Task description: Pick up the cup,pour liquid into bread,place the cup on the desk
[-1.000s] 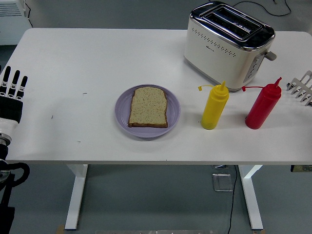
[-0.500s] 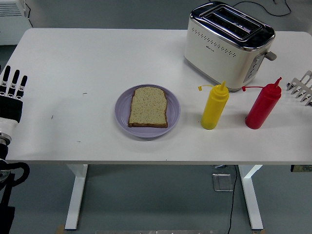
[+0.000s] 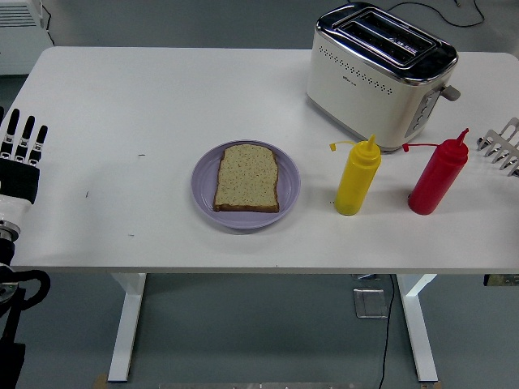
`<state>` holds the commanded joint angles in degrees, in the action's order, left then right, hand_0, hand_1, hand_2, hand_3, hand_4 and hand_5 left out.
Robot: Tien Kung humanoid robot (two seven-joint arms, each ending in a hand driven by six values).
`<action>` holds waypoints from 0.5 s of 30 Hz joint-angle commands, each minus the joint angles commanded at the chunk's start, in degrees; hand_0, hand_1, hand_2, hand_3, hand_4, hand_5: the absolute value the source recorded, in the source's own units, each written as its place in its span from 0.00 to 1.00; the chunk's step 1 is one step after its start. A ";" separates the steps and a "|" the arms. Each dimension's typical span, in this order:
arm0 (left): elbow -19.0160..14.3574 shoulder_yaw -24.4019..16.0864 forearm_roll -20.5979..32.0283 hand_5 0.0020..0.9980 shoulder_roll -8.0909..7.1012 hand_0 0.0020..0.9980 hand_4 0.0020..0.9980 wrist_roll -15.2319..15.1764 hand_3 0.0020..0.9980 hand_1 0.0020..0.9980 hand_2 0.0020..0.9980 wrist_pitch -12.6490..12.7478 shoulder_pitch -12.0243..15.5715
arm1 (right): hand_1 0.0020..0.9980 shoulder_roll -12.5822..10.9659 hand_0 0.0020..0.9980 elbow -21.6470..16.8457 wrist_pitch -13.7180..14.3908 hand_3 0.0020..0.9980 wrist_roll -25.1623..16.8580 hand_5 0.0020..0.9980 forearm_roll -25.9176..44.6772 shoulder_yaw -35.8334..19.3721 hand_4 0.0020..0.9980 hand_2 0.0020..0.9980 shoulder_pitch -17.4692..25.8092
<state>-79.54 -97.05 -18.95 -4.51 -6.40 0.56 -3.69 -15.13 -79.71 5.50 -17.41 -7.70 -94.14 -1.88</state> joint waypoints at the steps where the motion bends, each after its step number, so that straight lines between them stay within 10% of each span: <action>1: 0.00 0.02 0.00 1.00 0.00 0.80 0.53 0.00 0.75 0.80 0.83 0.00 0.01 | 0.74 -0.01 0.81 0.02 0.00 0.78 0.00 0.45 -0.03 -0.01 0.57 0.77 0.05; 15: -0.02 0.48 0.02 1.00 -0.10 0.80 0.53 -0.02 0.75 0.80 0.83 -0.05 0.13 | 0.75 -0.09 0.81 0.50 -0.20 0.79 -0.10 0.40 -1.77 -0.51 0.62 0.78 0.42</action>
<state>-79.56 -96.58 -18.92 -4.60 -6.42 0.51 -3.56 -15.22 -79.21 5.30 -17.51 -9.47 -94.65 -1.47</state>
